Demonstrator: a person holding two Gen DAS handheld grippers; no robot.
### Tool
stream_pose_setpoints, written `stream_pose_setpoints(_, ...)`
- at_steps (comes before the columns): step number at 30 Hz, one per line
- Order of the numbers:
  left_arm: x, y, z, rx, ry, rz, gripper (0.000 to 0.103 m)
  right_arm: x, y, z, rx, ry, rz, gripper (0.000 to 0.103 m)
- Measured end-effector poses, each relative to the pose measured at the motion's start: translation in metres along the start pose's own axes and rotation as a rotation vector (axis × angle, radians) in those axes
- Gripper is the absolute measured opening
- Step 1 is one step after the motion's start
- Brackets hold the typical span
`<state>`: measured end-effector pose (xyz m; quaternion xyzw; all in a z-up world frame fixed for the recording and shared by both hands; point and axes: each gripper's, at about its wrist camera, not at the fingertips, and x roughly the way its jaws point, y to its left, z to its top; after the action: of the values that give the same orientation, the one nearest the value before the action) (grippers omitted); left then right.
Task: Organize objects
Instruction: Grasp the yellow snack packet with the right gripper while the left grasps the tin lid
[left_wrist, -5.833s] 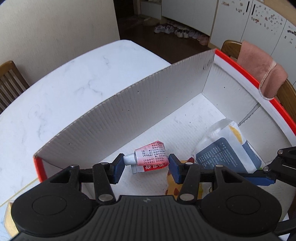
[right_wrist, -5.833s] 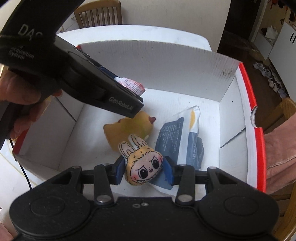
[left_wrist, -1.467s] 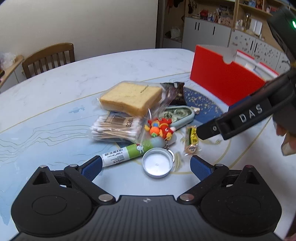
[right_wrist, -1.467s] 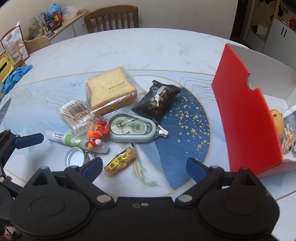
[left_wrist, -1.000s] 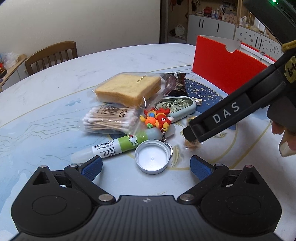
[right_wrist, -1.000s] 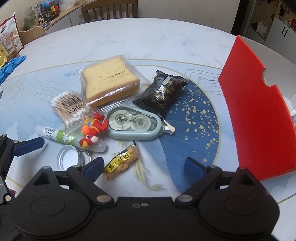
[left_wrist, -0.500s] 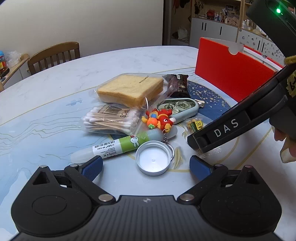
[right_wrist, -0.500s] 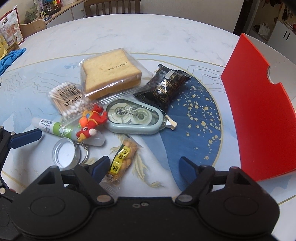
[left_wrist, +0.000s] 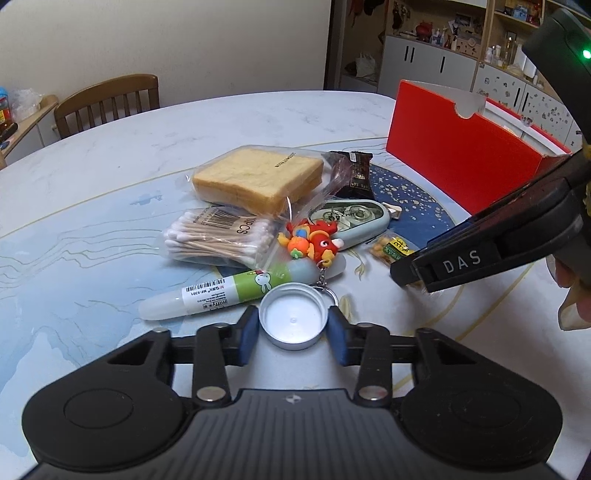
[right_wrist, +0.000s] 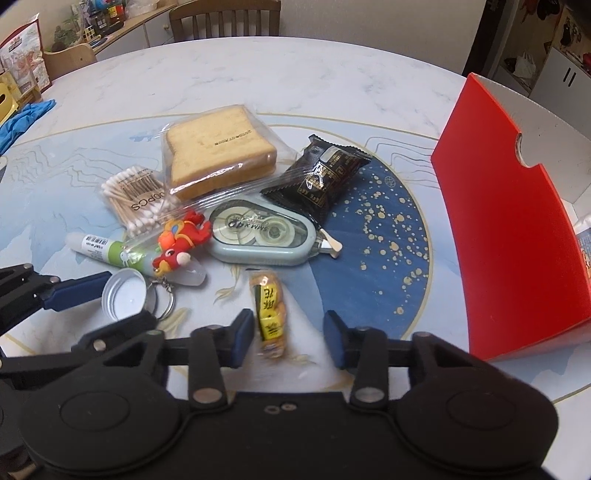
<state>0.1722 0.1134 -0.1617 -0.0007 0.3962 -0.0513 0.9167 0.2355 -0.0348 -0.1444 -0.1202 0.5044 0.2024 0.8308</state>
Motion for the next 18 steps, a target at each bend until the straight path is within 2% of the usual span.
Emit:
stream_pose_setpoints(2,-0.001,0.0,0.0,-0.002,0.004,0.002,0.038,-0.001,-0.002,-0.002,0.002,-0.002,0.005,0.026)
stream_pose_setpoints(7,-0.007,0.0,0.001,-0.027,0.016,0.009,0.038,-0.01,-0.013,-0.007,0.042,-0.016,0.035,0.016)
stream_pose_setpoints(14,-0.025,-0.007,0.012,-0.061,-0.003,0.003,0.038,-0.039,-0.028,-0.013,0.058,-0.072,0.078,0.011)
stream_pose_setpoints(18,-0.033,-0.012,0.019,-0.062,-0.023,0.012,0.038,-0.045,-0.033,-0.013,0.02,-0.086,0.102,0.011)
